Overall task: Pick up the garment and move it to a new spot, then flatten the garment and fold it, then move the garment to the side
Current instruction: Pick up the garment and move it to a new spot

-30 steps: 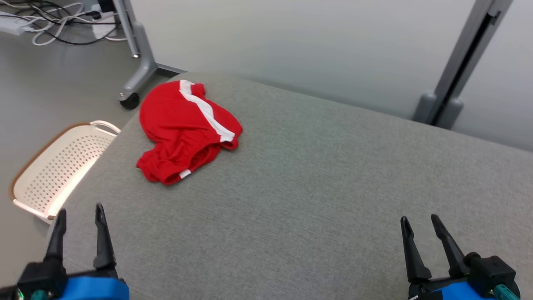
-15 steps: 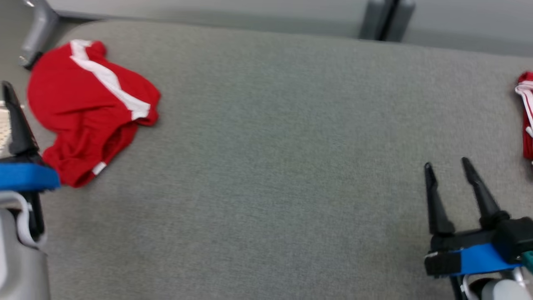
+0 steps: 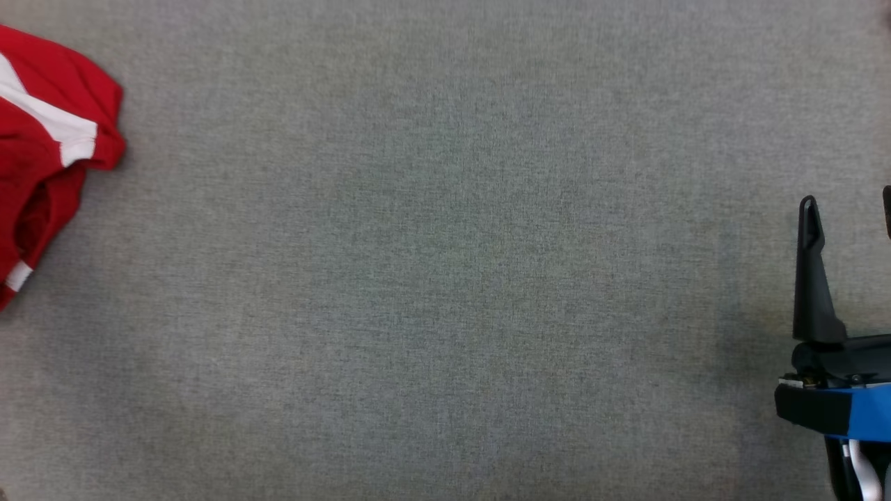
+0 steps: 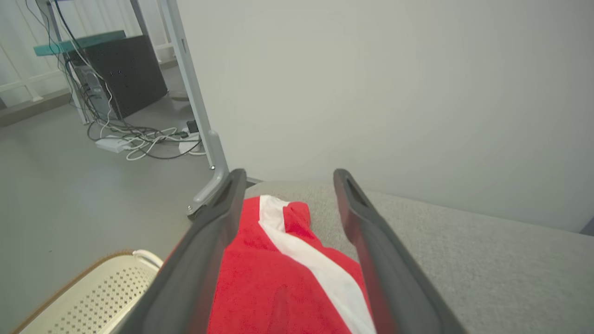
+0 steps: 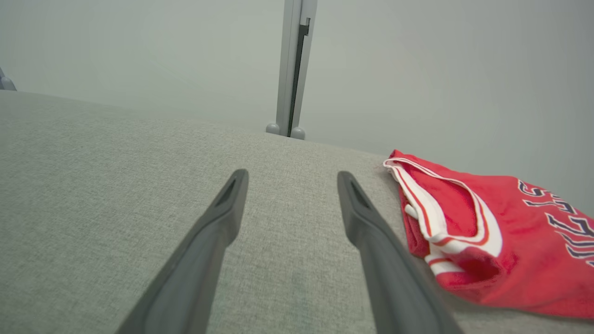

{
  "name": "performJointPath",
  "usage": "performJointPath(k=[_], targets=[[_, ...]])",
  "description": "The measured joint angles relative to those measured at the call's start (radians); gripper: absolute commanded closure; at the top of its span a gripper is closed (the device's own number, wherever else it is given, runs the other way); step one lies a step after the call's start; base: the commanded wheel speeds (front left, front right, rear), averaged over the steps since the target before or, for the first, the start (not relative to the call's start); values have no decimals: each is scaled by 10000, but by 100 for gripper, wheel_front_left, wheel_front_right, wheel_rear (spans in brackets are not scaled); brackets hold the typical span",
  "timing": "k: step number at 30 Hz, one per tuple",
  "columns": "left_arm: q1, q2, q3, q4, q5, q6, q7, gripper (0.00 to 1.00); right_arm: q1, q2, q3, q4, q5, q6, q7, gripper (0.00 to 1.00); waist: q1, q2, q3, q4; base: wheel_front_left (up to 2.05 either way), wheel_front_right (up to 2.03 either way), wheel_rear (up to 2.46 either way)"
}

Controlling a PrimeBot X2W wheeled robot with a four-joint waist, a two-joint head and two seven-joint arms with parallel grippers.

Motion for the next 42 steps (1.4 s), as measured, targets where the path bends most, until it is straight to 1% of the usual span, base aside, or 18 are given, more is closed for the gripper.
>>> performJointPath(k=[4,8,10,14,19,21,22,23,26,34,36,42], targets=[[-768,194,-130,1446,-412,-25,880,0,-24,-69,-88,-470,-58,0,217,0,0,1,519,-22,0,0,0],[-1283,303,-499,2813,-694,-40,2364,0,-22,-150,-247,-711,-81,0,326,0,-3,0,730,65,0,0,0],[-1532,334,-675,3258,-897,-69,3078,0,-22,-171,-284,-734,-79,0,382,0,-3,-1,757,85,0,0,0],[-1817,295,-1126,3616,-1446,-71,4084,0,-35,-228,-228,-757,-71,0,418,0,-3,-1,754,132,0,0,0],[-2150,359,-1104,4031,-2617,-71,5864,0,-111,-328,-107,-763,-36,0,510,0,-4,-4,723,104,0,0,0],[-2179,435,-1258,4010,-2817,-71,6420,0,-138,-347,-86,-777,-8,0,510,0,-5,-4,711,46,0,0,0],[-2179,464,-1273,3975,-2989,-69,6629,56,-140,-345,-73,-777,-8,0,510,0,-5,-4,701,15,0,0,0],[-2174,476,-1298,3916,-3173,-67,6794,100,-139,-343,-73,-771,-8,0,508,0,-5,-4,685,-11,0,0,0],[-2018,604,-1605,3726,-3308,-67,7030,100,-138,-324,-63,-717,0,0,481,0,-5,-5,615,-96,0,0,0],[-1501,790,-2313,3172,-3760,-69,6830,100,-142,-184,21,-217,140,0,232,0,-3,-4,10,-192,0,0,0],[-1494,897,-2556,2888,-3896,-69,6698,100,-152,-151,84,-8,203,0,134,0,-3,-4,-216,-212,0,0,0],[-1633,1229,-3584,1588,-4178,-71,5814,100,-227,-67,232,702,428,0,-339,0,-4,-4,-929,-384,0,0,0]])
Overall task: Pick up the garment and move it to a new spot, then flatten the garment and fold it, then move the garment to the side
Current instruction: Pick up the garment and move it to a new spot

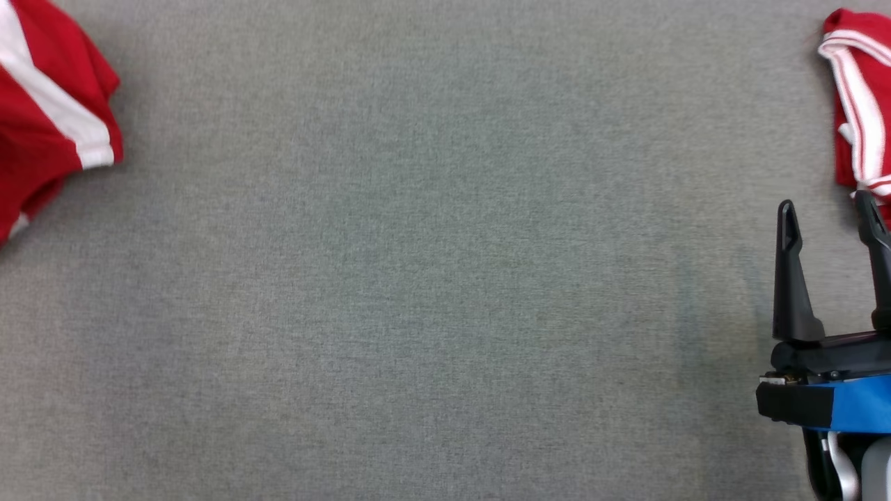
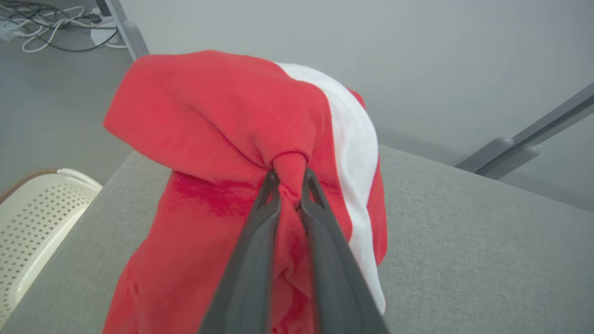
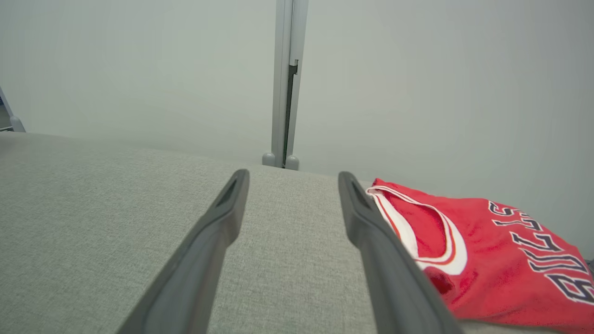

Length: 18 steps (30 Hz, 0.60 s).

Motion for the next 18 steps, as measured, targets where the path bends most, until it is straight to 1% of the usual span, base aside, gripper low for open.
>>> performJointPath(k=[4,10,14,18], targets=[[-317,77,-711,-1124,-58,0,-1034,100,26,63,94,481,196,0,-320,0,0,0,-471,-209,0,0,0],[-577,-27,-1703,-2911,71,-2,-2688,100,119,107,359,1074,608,0,-811,0,-1,-1,-1060,-762,0,0,0],[-594,-138,-2391,-3894,134,-4,-3080,100,174,117,602,1574,1087,0,-1037,0,-1,-1,-1366,-1293,0,0,0],[-560,-428,-2955,-4730,284,-4,-3482,100,171,123,926,1969,1384,0,-1168,0,0,-1,-1597,-1896,0,0,0]])
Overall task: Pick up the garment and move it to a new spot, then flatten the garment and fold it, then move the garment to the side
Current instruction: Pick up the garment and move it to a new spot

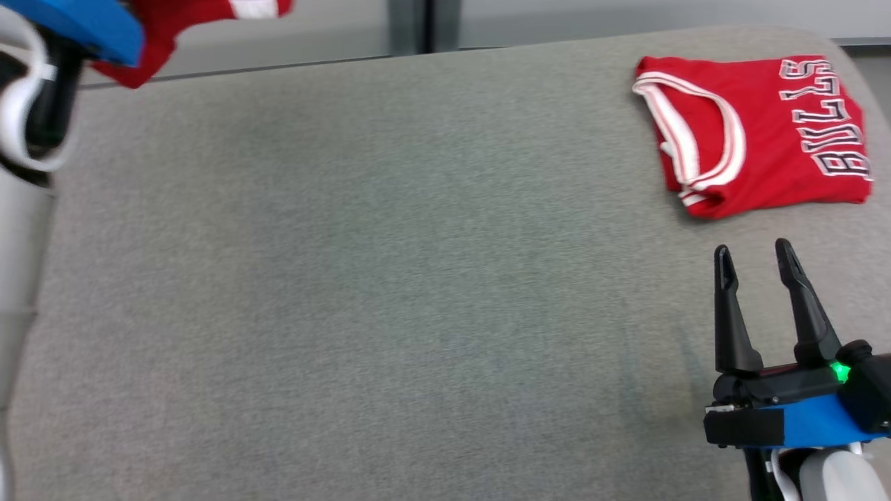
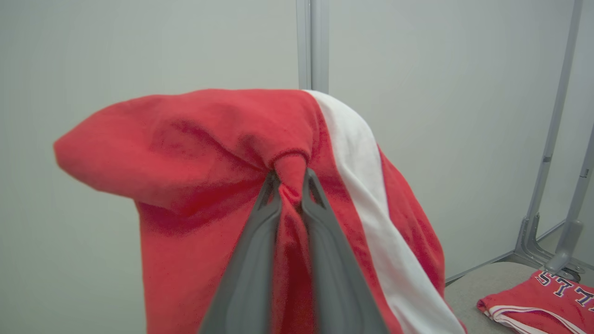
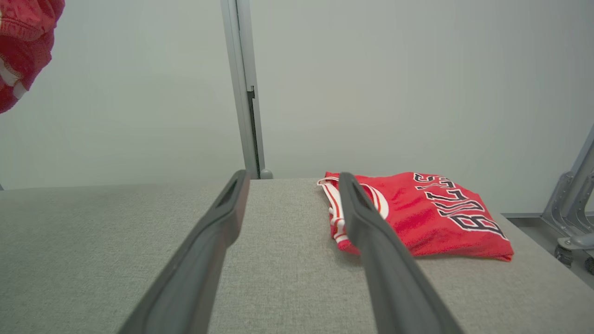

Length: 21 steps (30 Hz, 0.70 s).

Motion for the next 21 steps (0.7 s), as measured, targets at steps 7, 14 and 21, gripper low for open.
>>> performJointPath(k=[7,14,21], targets=[[1125,-895,-1074,-430,253,-4,-502,100,-45,2,460,336,412,0,-56,0,0,0,-489,-854,0,0,0],[2778,-1632,-1870,-282,178,8,-826,100,45,2,708,378,504,-2,-58,0,-1,0,-999,-1329,0,0,0],[4611,-1919,-2458,169,58,178,-1174,100,291,2,817,437,472,-2,-58,0,-1,0,-1197,-1343,0,0,0]])
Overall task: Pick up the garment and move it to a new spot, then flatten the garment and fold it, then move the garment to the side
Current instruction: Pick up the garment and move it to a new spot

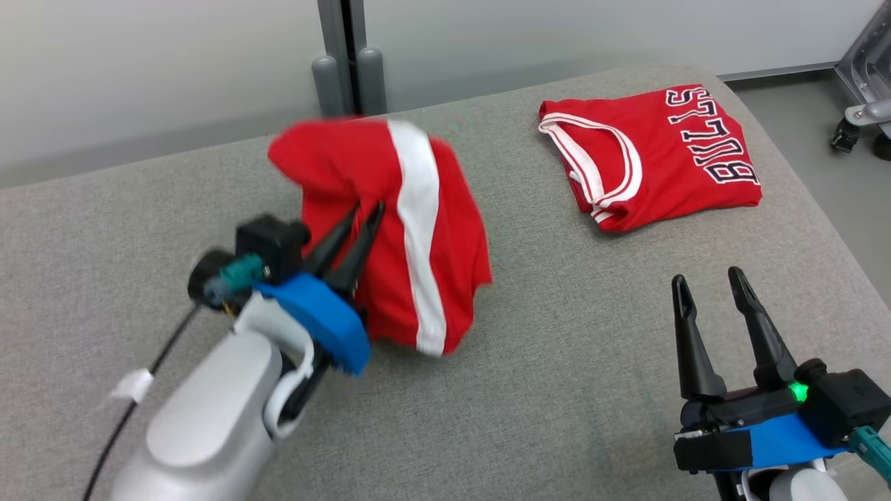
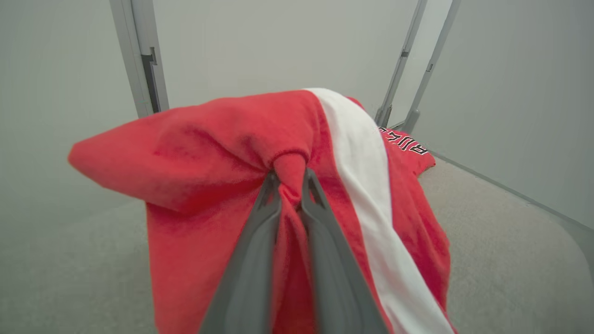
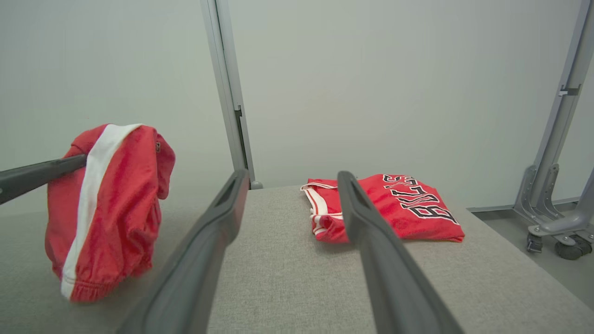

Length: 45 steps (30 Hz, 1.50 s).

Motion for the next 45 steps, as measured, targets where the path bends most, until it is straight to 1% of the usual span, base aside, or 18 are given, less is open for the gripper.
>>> performJointPath(k=[7,8,9,10,12,16,20,24,28,32,36,43,45], targets=[[1450,-146,-619,617,140,98,-316,100,95,2,-23,71,-19,2,-2,0,0,0,-89,225,0,0,0],[1538,-188,-656,671,127,121,-349,53,103,0,-40,79,-31,0,-2,0,1,0,-103,277,0,0,0],[1573,-224,-665,706,128,155,-420,0,109,0,-36,100,-35,0,-2,0,1,1,-128,344,0,0,0],[1576,-253,-608,708,121,217,-581,0,113,0,-29,119,-48,0,-2,0,1,0,-159,406,0,0,0],[1564,-278,-211,564,44,477,-1127,0,227,4,-42,207,-73,0,-2,0,1,0,-361,674,0,0,0],[1573,-96,98,328,190,771,-1396,0,363,4,-107,334,-73,0,-2,0,1,1,-608,967,0,0,0],[1870,186,660,-144,334,1080,-1549,0,517,4,-240,395,-73,2,-4,0,0,1,-836,1261,0,0,0],[2476,385,1615,-1062,652,1383,-1580,0,588,8,-324,435,-73,2,-2,0,0,1,-1012,1588,0,0,0],[3522,410,2646,-2004,1229,1551,-1578,0,741,6,-439,491,-73,2,-8,0,0,1,-1156,1929,0,0,0],[4445,420,3611,-2569,1939,1630,-1580,0,777,6,-531,589,-81,2,-8,0,0,0,-1228,2261,0,0,0],[5330,274,4403,-2823,2382,1616,-1580,0,884,6,-614,715,-92,0,-8,0,1,1,-1314,2522,0,0,0],[6218,4,5150,-3072,3133,1118,-1580,0,1151,8,-748,1003,-104,2,-8,0,0,1,-1506,2821,0,0,0],[6357,-178,5317,-3076,3231,1003,-1580,0,1186,6,-779,1126,-104,0,-8,0,0,0,-1545,2865,0,0,0]])
